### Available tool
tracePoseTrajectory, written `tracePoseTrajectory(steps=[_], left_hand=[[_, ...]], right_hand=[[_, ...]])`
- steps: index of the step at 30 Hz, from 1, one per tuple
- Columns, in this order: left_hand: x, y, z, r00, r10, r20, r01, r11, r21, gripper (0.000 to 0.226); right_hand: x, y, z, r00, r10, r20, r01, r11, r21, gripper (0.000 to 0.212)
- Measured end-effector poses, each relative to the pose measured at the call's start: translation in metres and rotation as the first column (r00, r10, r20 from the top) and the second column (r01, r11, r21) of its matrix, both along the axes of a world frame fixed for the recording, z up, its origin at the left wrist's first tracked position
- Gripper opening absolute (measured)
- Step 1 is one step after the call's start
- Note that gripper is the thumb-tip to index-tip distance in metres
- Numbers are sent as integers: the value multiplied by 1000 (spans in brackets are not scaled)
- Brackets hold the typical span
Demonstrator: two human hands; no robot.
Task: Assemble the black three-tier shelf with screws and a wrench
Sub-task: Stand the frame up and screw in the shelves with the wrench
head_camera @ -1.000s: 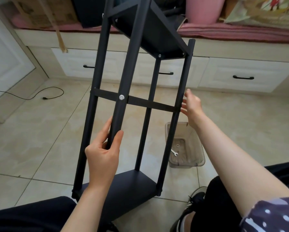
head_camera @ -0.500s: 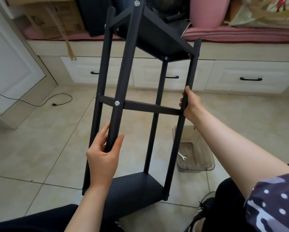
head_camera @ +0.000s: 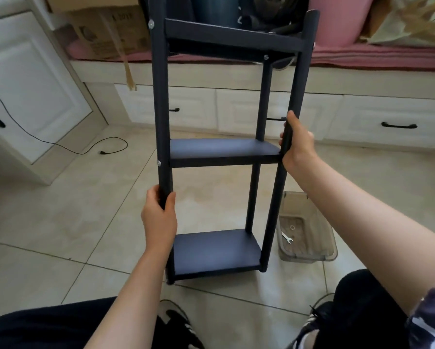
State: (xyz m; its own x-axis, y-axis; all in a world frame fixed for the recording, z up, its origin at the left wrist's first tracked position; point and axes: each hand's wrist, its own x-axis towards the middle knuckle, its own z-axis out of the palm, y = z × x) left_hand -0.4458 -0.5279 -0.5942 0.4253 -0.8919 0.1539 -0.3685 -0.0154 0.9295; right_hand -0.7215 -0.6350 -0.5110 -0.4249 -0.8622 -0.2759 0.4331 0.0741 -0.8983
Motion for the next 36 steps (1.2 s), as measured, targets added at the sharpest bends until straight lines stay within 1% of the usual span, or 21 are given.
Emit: tracePoseTrajectory(steps=[2, 4, 8, 10, 12, 14, 16, 17, 19, 21, 23, 25, 27, 28, 30, 32, 36], left_hand=[[1, 4, -3, 999, 52, 7, -52, 998, 41, 19], [2, 9, -6, 996, 86, 13, -87, 992, 88, 20], [3, 24, -17, 997, 80, 18, -82, 983, 164, 21], [3, 30, -19, 996, 91, 13, -92, 978, 189, 21], [1, 33, -18, 994, 112, -3, -109, 972, 209, 22], [0, 35, -16, 990, 135, -25, -125, 963, 239, 23], [-2, 38, -12, 987, 158, -31, -144, 952, 272, 22], [-3, 40, -9, 985, 172, -20, -160, 948, 275, 22], [-5, 45, 0, 977, 214, 8, -210, 948, 240, 20], [-6, 52, 13, 967, 255, 5, -252, 952, 173, 17], [-6, 58, 28, 970, 245, 5, -244, 965, 100, 17], [-5, 64, 45, 980, 200, -10, -199, 979, 34, 17], [-3, 67, 62, 986, 163, -39, -165, 986, -30, 14], [-2, 68, 71, 987, 150, -63, -154, 986, -65, 14], [1, 69, 91, 985, 116, -127, -134, 980, -145, 24], [3, 68, 111, 987, 71, -146, -103, 970, -219, 25], [6, 65, 140, 993, 2, -121, -40, 947, -318, 7]], right_hand=[[6, 10, 0, 1000, -12, 20, 12, 1000, -9, 29], [11, 21, 1, 1000, -20, 15, 21, 1000, -12, 37], [20, 46, -1, 996, -18, -92, 16, 1000, -25, 53], [21, 58, -2, 992, -4, -125, -1, 999, -42, 56], [20, 69, -3, 994, 16, -113, -22, 998, -59, 54], [18, 80, -5, 993, 38, -112, -47, 996, -77, 48], [17, 91, -6, 984, 45, -174, -61, 994, -88, 43], [16, 96, -5, 973, 44, -228, -68, 993, -97, 42], [13, 107, -3, 931, 45, -363, -92, 990, -111, 38], [6, 116, 1, 876, 69, -478, -145, 982, -124, 33], [-2, 124, 5, 807, 120, -578, -212, 973, -94, 30], [-9, 130, 9, 725, 195, -660, -276, 961, -19, 34], [-15, 136, 17, 671, 285, -684, -341, 938, 57, 41], [-17, 139, 22, 648, 319, -692, -367, 926, 84, 40], [-19, 145, 36, 614, 349, -707, -410, 907, 92, 25], [-19, 151, 50, 612, 350, -709, -447, 893, 55, 14], [-19, 159, 67, 612, 396, -685, -502, 863, 51, 12]])
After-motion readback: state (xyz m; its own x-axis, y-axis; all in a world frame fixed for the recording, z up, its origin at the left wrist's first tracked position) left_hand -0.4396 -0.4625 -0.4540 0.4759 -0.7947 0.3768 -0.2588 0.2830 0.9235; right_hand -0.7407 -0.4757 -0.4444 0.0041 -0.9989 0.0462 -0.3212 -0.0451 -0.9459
